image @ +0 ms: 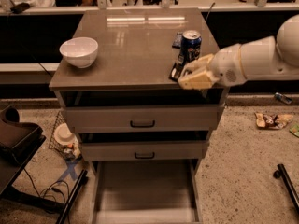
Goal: Pick rxbar chocolate from bottom drawer and place on counter
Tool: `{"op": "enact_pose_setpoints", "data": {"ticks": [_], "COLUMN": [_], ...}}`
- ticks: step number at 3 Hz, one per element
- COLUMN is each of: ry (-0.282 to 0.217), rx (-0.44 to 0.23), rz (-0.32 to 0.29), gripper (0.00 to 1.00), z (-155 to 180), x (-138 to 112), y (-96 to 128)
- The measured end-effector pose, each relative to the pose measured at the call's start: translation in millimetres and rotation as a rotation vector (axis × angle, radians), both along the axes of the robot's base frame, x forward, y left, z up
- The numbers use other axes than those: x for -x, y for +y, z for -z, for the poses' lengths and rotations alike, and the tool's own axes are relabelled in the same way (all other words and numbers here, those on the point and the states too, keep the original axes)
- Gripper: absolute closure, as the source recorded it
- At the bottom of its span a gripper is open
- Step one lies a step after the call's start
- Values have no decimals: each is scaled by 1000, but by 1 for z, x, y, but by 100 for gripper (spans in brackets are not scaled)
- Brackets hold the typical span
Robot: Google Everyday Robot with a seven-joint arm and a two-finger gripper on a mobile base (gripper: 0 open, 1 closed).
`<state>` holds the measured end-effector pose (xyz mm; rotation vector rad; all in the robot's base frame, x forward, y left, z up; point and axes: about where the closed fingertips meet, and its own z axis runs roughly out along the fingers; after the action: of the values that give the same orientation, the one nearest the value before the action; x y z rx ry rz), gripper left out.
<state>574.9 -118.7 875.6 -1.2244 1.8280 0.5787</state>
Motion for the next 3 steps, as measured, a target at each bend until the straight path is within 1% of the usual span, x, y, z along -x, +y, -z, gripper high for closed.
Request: {"op": "enact_pose_setpoints", "data": {"ticks": [1, 2, 3], "ry": [-94, -94, -81], "rx": [-16, -16, -34], "rz": [80, 80, 100], "gripper": [100, 100, 100], "z": [-69, -69, -79], "x": [-14, -14, -29], "y": [9, 9, 21]}}
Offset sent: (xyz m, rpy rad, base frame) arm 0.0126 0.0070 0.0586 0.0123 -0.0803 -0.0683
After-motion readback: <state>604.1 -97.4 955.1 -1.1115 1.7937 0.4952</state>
